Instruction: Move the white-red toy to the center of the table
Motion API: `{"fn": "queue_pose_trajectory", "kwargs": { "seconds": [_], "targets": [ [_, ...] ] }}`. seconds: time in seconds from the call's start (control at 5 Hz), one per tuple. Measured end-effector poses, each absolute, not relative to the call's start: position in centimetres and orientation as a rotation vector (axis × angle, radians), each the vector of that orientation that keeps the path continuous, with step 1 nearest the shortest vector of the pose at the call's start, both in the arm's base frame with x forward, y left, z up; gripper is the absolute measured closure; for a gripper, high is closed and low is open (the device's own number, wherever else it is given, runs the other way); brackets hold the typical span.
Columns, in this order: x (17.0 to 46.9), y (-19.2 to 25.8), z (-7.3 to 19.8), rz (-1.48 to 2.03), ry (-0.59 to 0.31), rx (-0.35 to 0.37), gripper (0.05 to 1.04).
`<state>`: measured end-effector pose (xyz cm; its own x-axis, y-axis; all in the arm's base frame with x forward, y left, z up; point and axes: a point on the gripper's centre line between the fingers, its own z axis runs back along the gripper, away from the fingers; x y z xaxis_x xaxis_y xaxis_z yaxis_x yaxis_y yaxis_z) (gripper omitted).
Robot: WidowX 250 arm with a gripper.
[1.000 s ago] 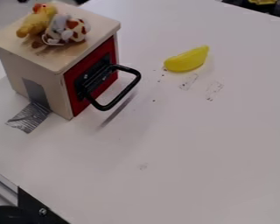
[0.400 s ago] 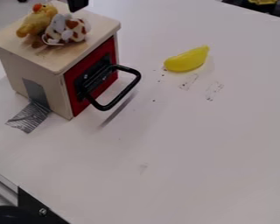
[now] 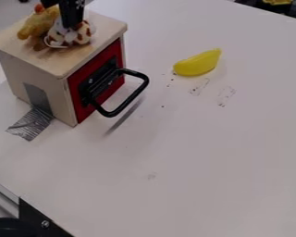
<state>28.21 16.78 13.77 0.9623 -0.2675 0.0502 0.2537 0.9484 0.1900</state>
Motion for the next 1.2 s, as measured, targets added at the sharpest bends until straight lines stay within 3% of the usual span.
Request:
{"fn": "queue_pose_trajectory", "kwargs": {
  "seconds": [0.4,0.6,0.8,1.2],
  "targets": [
    [26.9,15.9,10.7,-0.279,0.046,0.154,0.115],
    [27.0,15.9,10.6,-0.274,0.039,0.161,0.369],
    [27.2,15.5,10.8,-0.27,0.029,0.133,0.558],
    [31.6,9.2,12.9,-0.389,-0.117,0.036,0.589]
  ]
}}
